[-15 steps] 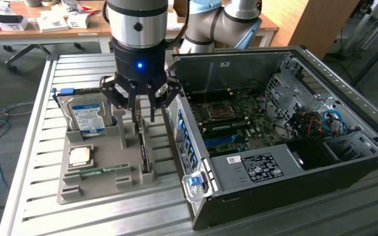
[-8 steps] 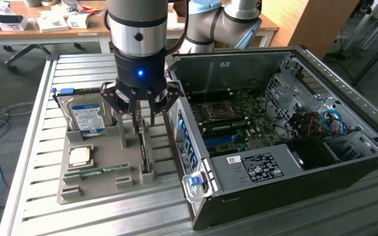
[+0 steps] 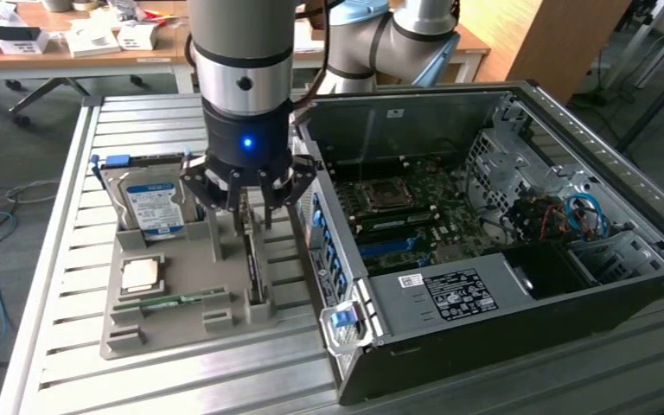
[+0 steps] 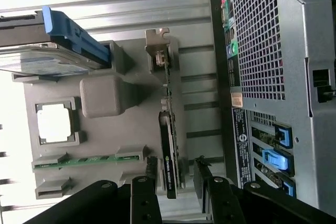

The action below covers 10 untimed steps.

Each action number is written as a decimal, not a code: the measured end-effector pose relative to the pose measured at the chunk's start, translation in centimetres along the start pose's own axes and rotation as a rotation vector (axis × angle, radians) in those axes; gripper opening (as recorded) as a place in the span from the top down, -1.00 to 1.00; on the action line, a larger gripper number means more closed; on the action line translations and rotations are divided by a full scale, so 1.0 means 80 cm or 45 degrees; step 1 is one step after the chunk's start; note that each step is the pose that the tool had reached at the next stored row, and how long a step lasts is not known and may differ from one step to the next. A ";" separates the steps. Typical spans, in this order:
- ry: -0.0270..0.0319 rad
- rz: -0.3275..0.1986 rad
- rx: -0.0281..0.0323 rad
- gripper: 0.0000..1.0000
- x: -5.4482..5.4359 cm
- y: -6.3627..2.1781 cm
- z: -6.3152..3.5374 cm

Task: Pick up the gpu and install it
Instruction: 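Pick up the gpu and move the gpu toward the slot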

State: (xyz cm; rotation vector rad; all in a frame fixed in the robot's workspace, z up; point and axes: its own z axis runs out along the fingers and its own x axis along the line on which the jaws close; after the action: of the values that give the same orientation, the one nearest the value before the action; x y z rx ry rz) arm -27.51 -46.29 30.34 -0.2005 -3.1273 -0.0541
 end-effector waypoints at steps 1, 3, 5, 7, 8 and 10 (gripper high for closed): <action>0.0000 0.000 0.0000 0.17 0.000 0.000 0.002; -0.0001 -0.001 -0.0001 0.17 0.000 0.000 0.007; 0.0000 -0.001 -0.0001 0.17 0.000 0.000 0.011; -0.0001 -0.002 -0.0001 0.17 0.000 0.000 0.015; -0.0001 -0.003 -0.0001 0.17 0.000 -0.001 0.017; 0.0000 -0.004 0.0000 0.17 0.000 -0.001 0.021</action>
State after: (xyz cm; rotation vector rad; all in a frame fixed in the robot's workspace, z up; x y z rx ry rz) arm -27.51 -46.29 28.62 -0.1962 -3.1276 -0.0541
